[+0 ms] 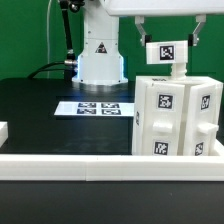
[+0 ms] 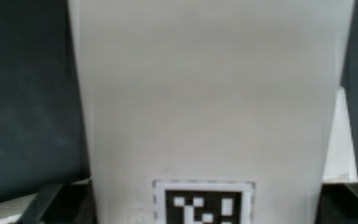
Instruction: Assemble cabinet
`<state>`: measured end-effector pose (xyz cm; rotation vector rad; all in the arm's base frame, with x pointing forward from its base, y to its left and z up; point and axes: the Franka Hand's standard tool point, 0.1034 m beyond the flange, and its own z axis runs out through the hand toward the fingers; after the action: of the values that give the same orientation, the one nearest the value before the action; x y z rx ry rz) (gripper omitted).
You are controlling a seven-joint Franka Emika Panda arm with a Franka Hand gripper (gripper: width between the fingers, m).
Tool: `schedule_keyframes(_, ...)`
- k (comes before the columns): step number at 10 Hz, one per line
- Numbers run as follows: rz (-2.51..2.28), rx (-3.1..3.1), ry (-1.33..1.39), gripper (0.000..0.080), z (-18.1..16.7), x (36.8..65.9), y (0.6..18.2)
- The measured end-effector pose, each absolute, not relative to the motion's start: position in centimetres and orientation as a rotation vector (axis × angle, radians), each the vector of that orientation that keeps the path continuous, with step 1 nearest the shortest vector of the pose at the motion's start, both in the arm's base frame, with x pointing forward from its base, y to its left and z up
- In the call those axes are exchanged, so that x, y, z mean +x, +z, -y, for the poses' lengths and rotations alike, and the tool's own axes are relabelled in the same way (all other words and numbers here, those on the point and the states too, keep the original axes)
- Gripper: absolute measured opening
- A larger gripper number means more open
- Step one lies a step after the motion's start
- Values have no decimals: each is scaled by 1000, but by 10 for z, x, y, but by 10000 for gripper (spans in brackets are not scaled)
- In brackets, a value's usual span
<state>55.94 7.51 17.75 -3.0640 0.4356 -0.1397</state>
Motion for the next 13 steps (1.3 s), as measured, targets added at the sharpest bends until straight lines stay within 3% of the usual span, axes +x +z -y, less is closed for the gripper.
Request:
schedule_keyframes(6, -210, -3092, -159, 560, -82, 585, 178)
schedule_keyframes(13, -262, -3081, -178, 560, -93, 582, 179)
